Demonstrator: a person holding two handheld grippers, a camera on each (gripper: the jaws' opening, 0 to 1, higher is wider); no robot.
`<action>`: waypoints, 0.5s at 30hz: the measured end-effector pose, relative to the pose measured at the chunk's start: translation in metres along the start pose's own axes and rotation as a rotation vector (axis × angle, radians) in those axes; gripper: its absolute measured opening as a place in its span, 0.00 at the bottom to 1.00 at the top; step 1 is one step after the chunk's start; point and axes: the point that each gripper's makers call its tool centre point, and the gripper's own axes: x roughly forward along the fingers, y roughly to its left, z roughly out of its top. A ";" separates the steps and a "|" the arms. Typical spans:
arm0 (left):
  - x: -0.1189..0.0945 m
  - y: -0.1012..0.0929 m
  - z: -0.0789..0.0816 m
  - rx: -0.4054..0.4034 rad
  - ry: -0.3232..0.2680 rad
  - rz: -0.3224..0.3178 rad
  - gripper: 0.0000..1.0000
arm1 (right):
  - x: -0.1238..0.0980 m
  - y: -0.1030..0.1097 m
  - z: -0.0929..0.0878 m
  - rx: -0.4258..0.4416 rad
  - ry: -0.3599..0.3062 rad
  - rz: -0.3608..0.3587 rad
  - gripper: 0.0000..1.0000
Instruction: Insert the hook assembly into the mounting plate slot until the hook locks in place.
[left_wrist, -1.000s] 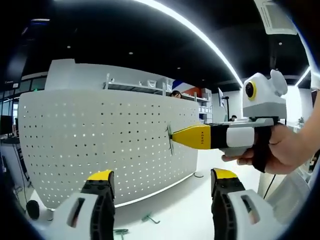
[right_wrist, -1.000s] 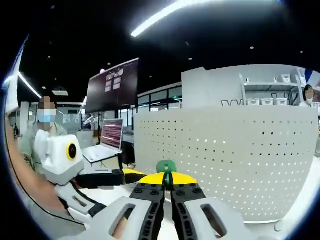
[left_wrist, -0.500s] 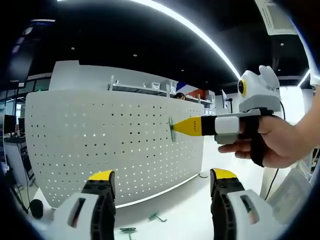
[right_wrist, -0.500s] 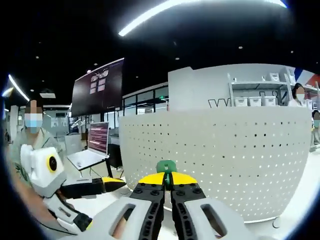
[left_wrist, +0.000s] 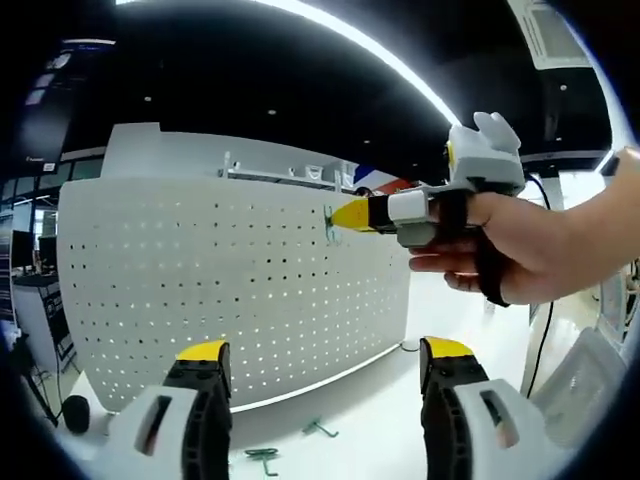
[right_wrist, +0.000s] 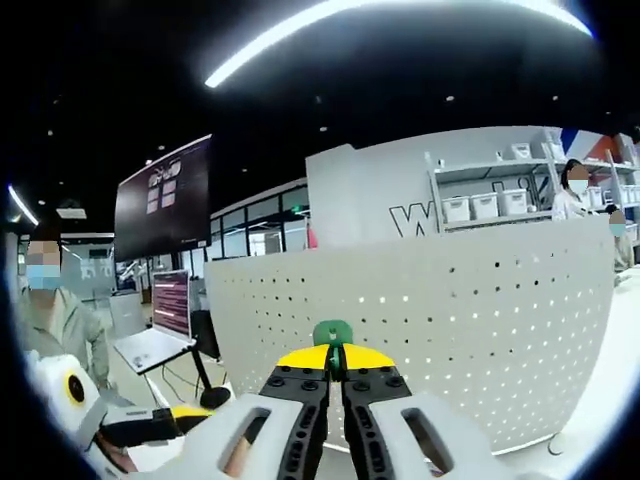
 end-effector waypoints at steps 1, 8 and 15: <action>-0.001 0.001 0.000 -0.005 -0.004 0.003 0.80 | 0.002 0.000 0.001 0.000 -0.003 -0.003 0.01; -0.005 0.005 -0.001 -0.020 -0.021 0.013 0.80 | 0.018 -0.004 0.009 0.011 -0.015 -0.025 0.01; -0.007 0.007 -0.001 -0.022 -0.025 0.021 0.80 | 0.032 -0.009 0.017 0.025 -0.040 -0.052 0.01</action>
